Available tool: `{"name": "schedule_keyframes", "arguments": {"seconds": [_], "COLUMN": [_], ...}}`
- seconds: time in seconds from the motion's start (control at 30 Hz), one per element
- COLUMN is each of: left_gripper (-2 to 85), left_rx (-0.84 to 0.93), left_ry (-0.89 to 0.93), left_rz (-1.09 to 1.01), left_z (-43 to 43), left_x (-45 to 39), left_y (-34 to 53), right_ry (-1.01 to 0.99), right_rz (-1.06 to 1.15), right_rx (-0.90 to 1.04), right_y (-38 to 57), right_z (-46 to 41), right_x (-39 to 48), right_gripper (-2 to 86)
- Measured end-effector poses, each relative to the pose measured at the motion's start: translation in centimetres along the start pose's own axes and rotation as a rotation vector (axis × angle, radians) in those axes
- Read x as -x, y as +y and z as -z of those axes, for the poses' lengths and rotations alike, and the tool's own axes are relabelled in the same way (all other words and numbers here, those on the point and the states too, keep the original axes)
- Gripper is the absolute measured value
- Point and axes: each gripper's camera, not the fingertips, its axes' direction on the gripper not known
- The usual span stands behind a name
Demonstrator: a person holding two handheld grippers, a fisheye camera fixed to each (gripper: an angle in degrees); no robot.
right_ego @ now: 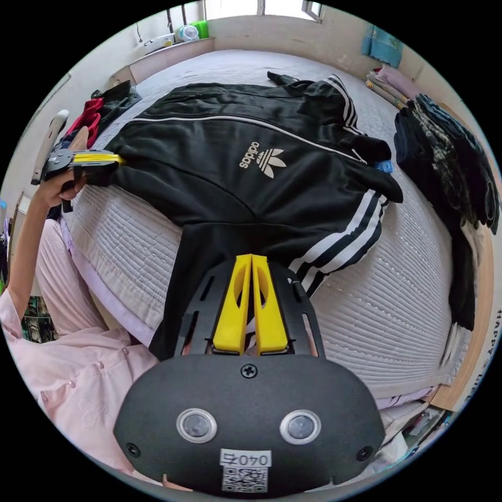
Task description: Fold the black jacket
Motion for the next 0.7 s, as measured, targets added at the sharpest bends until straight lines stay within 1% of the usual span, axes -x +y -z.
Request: {"name": "schedule_keyframes", "arguments": {"seconds": [0.07,0.13,0.2,0.23,0.27,0.3,0.33,0.37,0.5,0.53,0.57,0.6,0.63,0.7], "left_gripper": [-0.9,-0.9,-0.9,-0.9,-0.9,-0.9,-0.9,-0.9,-0.9,-0.9,-0.9,-0.9,-0.9,-0.9], "left_rx": [0.008,0.011,0.025,0.034,0.029,-0.006,-0.022,-0.04,0.006,0.016,0.04,0.021,0.017,0.009], "left_ry": [0.007,-0.035,-0.125,-0.152,-0.22,-0.315,-0.357,-0.404,-0.331,-0.323,-0.299,-0.295,-0.295,-0.304], "left_rz": [0.034,0.021,-0.038,-0.048,-0.054,-0.045,-0.04,-0.02,0.065,0.074,0.087,0.096,0.094,0.076], "left_z": [0.0,0.2,0.7,0.9,1.6,2.7,3.2,4.1,3.1,2.6,1.5,1.1,1.2,2.0], "left_x": [-0.1,-1.1,-3.1,-3.4,-3.7,-3.8,-3.8,-3.3,-0.4,-0.2,0.2,0.3,0.2,-0.2], "left_y": [0.1,0.5,1.8,2.1,2.9,3.8,4.1,4.5,4.2,4.1,4.2,4.4,4.5,4.7], "right_ry": [-0.073,-0.096,-0.107,-0.106,-0.075,-0.041,0.005,0.005,0.031,0.049,0.086,0.11,0.096,0.031], "right_rz": [-0.052,-0.071,-0.062,-0.07,-0.091,-0.107,-0.145,-0.184,-0.226,-0.216,-0.203,-0.195,-0.176,-0.206], "right_rx": [-0.015,-0.023,0.005,0.049,0.057,0.022,-0.059,-0.101,-0.168,-0.137,-0.057,-0.006,0.005,-0.003], "right_y": [1.8,2.9,3.1,2.8,2.4,2.2,1.8,0.6,-3.9,-5.2,-5.9,-6.0,-5.5,-4.9], "right_z": [0.0,-0.1,0.0,0.4,1.2,2.0,3.4,4.3,3.9,2.5,0.3,-1.0,-2.4,-1.8], "right_x": [-1.0,-1.2,-1.3,-1.9,-2.9,-3.5,-4.9,-6.4,-8.8,-9.1,-9.5,-9.8,-10.4,-11.6], "right_gripper": [-0.9,-0.9,-0.9,-1.0,-1.0,-1.0,-1.0,-1.0,-1.0,-1.0,-1.0,-1.0,-0.9,-0.9]}}
